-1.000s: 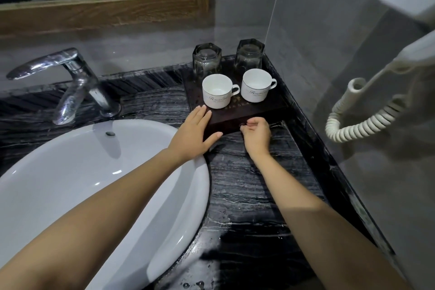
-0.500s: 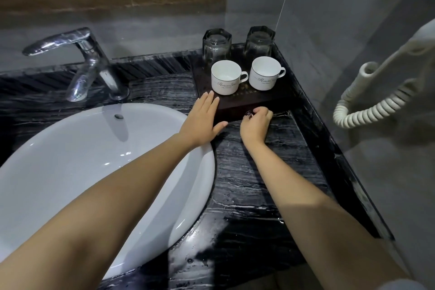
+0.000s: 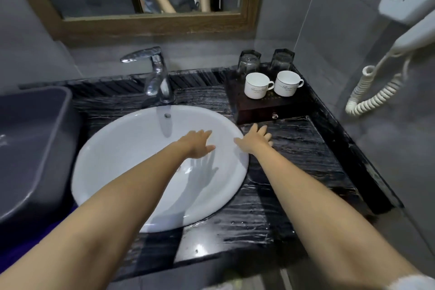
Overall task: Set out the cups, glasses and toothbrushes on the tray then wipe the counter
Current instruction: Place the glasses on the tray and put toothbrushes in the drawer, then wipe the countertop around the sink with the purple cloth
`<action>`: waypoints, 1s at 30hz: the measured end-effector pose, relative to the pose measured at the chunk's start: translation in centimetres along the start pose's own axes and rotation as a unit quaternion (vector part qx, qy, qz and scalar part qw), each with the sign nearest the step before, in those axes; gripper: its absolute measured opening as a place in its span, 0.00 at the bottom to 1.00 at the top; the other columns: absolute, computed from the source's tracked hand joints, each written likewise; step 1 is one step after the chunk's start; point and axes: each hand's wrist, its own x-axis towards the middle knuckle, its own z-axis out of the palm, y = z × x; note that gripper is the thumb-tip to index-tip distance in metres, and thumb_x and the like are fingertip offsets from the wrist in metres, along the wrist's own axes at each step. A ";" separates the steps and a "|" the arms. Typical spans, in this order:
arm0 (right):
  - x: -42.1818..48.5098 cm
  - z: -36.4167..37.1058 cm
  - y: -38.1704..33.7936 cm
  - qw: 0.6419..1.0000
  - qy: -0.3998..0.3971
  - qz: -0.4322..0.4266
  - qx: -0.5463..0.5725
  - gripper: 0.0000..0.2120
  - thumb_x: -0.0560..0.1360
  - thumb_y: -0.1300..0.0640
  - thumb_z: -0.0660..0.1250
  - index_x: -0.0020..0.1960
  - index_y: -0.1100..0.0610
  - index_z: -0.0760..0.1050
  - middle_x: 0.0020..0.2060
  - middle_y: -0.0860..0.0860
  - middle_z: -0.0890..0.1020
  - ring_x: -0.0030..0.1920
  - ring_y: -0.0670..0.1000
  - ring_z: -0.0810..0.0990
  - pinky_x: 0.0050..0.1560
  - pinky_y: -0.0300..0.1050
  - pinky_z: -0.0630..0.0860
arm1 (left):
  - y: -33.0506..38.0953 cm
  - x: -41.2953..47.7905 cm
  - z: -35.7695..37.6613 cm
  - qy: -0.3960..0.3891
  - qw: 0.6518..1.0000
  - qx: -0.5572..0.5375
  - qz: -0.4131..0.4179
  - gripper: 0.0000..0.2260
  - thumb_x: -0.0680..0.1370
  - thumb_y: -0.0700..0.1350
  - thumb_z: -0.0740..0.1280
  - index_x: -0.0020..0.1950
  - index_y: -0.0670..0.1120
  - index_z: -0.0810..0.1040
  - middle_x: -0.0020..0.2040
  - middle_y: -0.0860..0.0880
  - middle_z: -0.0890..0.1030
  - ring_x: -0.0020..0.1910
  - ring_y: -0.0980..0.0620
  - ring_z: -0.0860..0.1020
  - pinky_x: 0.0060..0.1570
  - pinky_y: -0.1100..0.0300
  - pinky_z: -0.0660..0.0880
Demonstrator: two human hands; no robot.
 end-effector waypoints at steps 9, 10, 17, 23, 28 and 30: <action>-14.5 1.8 -8.1 0.939 -0.191 -0.146 -0.246 0.30 0.79 0.42 0.56 0.73 0.61 0.60 0.74 0.55 0.64 0.73 0.57 0.63 0.69 0.49 0.60 | -7.0 -14.2 -0.1 -0.100 0.995 0.015 0.012 0.18 0.79 0.55 0.56 0.65 0.49 0.72 0.68 0.48 0.73 0.66 0.45 0.70 0.66 0.54 0.65; -16.2 1.7 -9.1 0.928 -0.206 -0.158 -0.269 0.29 0.79 0.43 0.56 0.73 0.61 0.61 0.73 0.55 0.65 0.72 0.56 0.63 0.69 0.48 0.61 | -7.9 -15.8 -0.2 -0.100 0.995 0.007 0.006 0.19 0.79 0.55 0.56 0.67 0.48 0.71 0.68 0.47 0.73 0.65 0.45 0.71 0.66 0.53 0.66; -22.3 5.3 -17.8 0.887 -0.272 -0.220 -0.301 0.29 0.75 0.43 0.64 0.70 0.57 0.65 0.69 0.53 0.71 0.65 0.56 0.74 0.63 0.55 0.73 | -16.4 -26.8 0.3 -0.095 0.986 -0.102 -0.091 0.22 0.77 0.57 0.60 0.70 0.52 0.68 0.65 0.50 0.75 0.54 0.50 0.76 0.62 0.51 0.74; -27.6 10.1 -25.0 0.828 -0.305 -0.310 -0.354 0.27 0.78 0.46 0.61 0.71 0.60 0.63 0.69 0.56 0.70 0.66 0.58 0.73 0.62 0.54 0.72 | -23.5 -35.1 3.1 -0.042 0.955 -0.213 -0.202 0.21 0.78 0.55 0.61 0.69 0.49 0.70 0.60 0.49 0.77 0.57 0.50 0.77 0.61 0.51 0.74; -30.2 14.4 -27.5 0.778 -0.288 -0.380 -0.409 0.26 0.77 0.46 0.62 0.67 0.62 0.69 0.64 0.56 0.75 0.61 0.58 0.78 0.49 0.50 0.76 | -26.2 -38.5 5.9 0.014 0.945 -0.208 -0.253 0.22 0.76 0.51 0.65 0.69 0.47 0.71 0.67 0.50 0.75 0.65 0.51 0.73 0.64 0.62 0.67; -30.2 16.5 -27.1 0.758 -0.255 -0.424 -0.425 0.19 0.76 0.46 0.63 0.53 0.63 0.75 0.55 0.56 0.80 0.53 0.58 0.80 0.42 0.48 0.77 | -26.2 -38.5 7.7 0.034 0.944 -0.207 -0.256 0.25 0.75 0.48 0.68 0.71 0.49 0.68 0.66 0.49 0.76 0.64 0.51 0.75 0.64 0.61 0.68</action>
